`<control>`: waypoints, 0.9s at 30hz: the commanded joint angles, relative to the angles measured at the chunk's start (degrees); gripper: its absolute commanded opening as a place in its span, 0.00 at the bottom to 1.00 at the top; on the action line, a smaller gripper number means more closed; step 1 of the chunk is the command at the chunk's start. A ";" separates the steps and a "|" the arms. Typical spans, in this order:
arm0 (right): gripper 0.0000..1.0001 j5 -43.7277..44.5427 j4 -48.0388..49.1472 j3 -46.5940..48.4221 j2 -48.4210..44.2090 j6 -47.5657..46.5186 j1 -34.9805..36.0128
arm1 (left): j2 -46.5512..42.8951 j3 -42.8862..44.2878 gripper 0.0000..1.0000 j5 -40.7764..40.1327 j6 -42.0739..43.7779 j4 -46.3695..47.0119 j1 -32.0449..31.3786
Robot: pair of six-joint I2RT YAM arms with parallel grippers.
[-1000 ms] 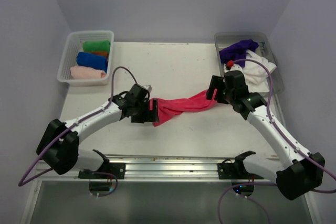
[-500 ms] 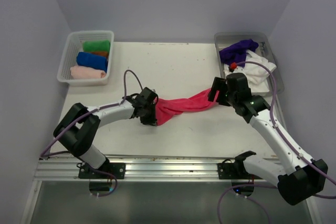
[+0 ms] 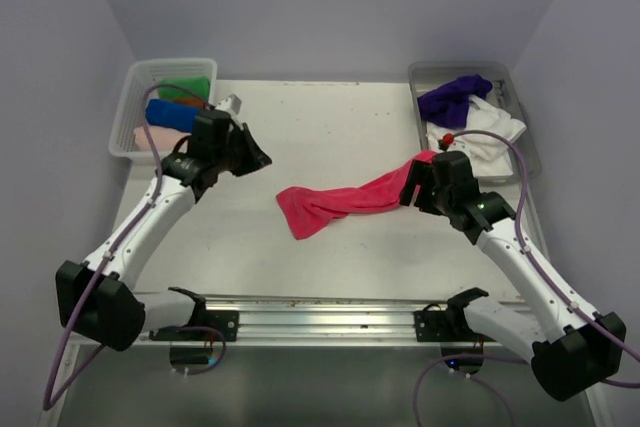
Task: Roll the towels
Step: Move the towel to the center of the board
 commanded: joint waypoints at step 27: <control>0.78 -2.70 2.11 -1.49 0.64 4.49 -0.20 | 13.32 -15.47 0.65 -6.89 -5.41 9.44 -15.15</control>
